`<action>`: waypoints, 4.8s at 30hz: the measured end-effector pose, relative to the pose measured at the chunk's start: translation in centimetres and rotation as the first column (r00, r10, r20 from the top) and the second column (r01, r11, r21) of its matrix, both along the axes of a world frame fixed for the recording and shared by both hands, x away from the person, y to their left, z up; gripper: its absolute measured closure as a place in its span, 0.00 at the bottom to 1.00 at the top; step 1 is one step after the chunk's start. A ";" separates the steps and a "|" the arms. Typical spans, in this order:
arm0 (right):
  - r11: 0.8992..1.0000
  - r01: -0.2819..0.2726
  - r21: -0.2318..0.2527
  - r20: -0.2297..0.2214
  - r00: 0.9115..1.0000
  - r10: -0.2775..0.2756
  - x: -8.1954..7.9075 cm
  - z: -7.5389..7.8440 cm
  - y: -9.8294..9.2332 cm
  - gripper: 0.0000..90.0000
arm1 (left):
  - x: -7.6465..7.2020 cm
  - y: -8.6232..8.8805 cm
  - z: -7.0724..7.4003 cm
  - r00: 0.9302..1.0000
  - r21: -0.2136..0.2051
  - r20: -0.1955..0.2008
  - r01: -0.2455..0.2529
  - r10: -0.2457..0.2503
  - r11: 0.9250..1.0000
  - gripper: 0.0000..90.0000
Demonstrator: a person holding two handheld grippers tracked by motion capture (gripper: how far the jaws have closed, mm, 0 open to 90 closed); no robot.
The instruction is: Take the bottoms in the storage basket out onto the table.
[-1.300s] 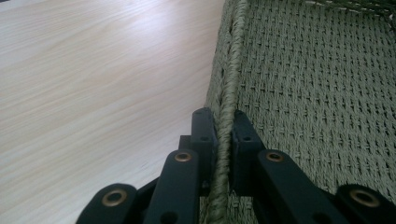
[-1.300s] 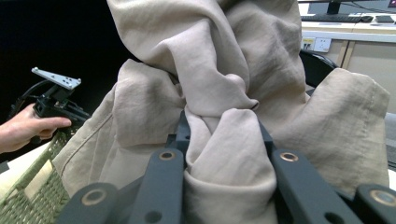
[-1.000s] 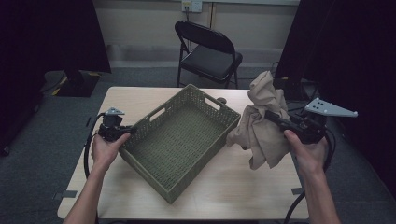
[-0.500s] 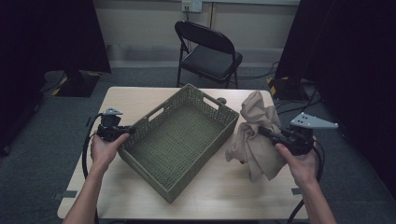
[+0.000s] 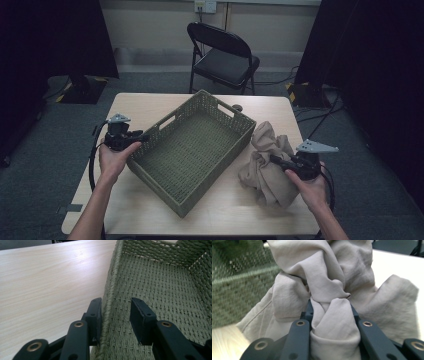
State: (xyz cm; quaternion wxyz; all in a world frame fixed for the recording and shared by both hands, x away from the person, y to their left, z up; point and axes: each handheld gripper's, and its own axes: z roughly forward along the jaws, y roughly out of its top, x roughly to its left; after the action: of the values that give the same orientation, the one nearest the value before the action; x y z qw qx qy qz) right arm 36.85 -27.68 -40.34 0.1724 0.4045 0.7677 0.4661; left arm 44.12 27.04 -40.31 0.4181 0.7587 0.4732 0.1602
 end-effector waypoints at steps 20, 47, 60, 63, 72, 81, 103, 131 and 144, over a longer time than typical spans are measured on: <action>0.982 -0.011 -0.188 -0.173 0.985 -0.022 1.9 -7.2 2.2 0.60 | -1.9 1.1 0.1 0.999 -0.006 0.047 0.012 -0.011 1.000 0.61; 0.986 0.002 -0.168 -0.176 0.984 -0.032 0.7 -8.0 1.8 0.15 | 0.2 2.8 -1.2 0.992 -0.019 -0.073 0.101 -0.103 0.995 0.72; 0.982 0.005 -0.189 -0.165 0.986 -0.037 0.7 -8.2 2.1 0.15 | 0.9 2.0 -0.5 0.990 0.003 -0.092 0.104 -0.104 0.995 0.71; 0.982 0.004 -0.189 -0.165 0.986 -0.036 0.7 -8.2 2.1 0.15 | 1.5 1.7 -0.4 0.988 0.001 -0.101 0.119 -0.118 0.993 0.73; 0.982 0.000 -0.190 -0.164 0.986 -0.032 0.7 -8.2 2.1 0.15 | 2.3 0.4 -0.7 0.986 0.128 -0.143 0.109 -0.090 0.986 0.88; 0.982 -0.001 -0.191 -0.165 0.986 -0.031 0.7 -8.2 2.1 0.15 | 2.1 0.4 -0.9 0.988 0.108 -0.137 0.093 -0.078 0.990 0.93; 0.981 0.000 -0.194 -0.167 0.985 -0.033 0.7 -8.2 2.1 0.15 | 1.2 2.6 -1.2 0.991 0.064 -0.129 -0.028 0.036 0.998 0.92; 0.980 -0.002 -0.198 -0.166 0.986 -0.032 0.7 -8.2 2.1 0.15 | 0.7 3.3 -1.3 0.974 0.055 -0.127 -0.181 0.187 0.982 0.92; 0.980 -0.003 -0.200 -0.165 0.986 -0.030 0.8 -8.2 2.1 0.15 | 0.4 3.6 -1.3 0.957 0.046 -0.133 -0.252 0.256 0.967 0.92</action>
State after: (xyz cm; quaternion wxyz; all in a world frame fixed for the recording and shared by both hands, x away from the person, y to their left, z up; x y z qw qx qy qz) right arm 37.61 -25.55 -48.52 0.1501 0.4281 0.8197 0.3498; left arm 44.48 30.61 -41.59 0.3495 0.7067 0.5921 0.1668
